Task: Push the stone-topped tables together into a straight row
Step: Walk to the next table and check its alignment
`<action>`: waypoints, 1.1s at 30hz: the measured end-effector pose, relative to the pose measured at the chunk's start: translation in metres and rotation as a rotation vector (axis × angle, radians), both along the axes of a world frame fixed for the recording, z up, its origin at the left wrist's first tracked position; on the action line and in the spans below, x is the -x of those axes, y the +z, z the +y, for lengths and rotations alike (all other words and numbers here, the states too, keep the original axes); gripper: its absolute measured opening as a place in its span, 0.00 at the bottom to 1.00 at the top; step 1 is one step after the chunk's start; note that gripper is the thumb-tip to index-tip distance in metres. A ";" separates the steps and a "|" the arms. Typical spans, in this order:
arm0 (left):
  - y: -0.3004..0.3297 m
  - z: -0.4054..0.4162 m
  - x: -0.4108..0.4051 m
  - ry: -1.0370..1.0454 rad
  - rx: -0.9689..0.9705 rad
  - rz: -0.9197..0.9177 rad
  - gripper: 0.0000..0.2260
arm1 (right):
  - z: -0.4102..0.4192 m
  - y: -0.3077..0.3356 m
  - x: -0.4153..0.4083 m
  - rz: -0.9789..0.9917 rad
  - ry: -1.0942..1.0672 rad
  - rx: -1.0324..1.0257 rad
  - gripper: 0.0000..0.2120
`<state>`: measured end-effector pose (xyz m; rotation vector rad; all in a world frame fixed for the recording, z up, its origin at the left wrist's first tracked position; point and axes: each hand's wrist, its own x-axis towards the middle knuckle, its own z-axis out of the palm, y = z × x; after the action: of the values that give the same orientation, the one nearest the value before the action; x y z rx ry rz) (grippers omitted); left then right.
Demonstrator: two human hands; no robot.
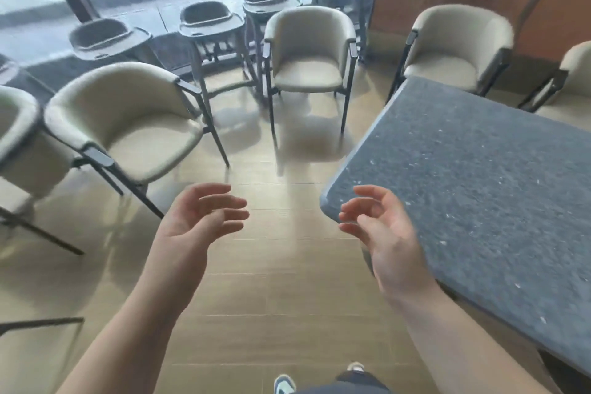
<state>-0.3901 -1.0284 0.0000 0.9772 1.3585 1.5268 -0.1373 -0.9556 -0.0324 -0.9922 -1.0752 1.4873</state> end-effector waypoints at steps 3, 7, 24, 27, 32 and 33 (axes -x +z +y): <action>-0.004 0.019 0.026 -0.005 -0.030 -0.014 0.14 | 0.016 0.007 0.029 -0.036 0.072 -0.028 0.17; -0.005 0.060 0.049 -0.019 -0.051 -0.035 0.14 | 0.052 0.018 0.054 -0.030 0.085 -0.043 0.17; 0.033 0.377 0.183 -0.106 -0.157 0.038 0.13 | 0.365 0.057 0.177 0.026 0.019 -0.121 0.18; 0.034 0.425 0.205 -0.107 -0.184 0.002 0.13 | 0.410 0.065 0.200 0.031 0.008 -0.133 0.17; 0.036 0.521 0.251 -0.152 -0.214 -0.026 0.13 | 0.489 0.065 0.238 0.008 -0.078 -0.140 0.17; 0.036 0.542 0.261 -0.161 -0.219 -0.032 0.13 | 0.506 0.065 0.247 0.005 -0.102 -0.146 0.17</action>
<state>-0.6507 -0.4861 0.0364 1.1623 1.0788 1.5832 -0.3848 -0.4499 0.0321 -0.9263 -1.0967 1.3095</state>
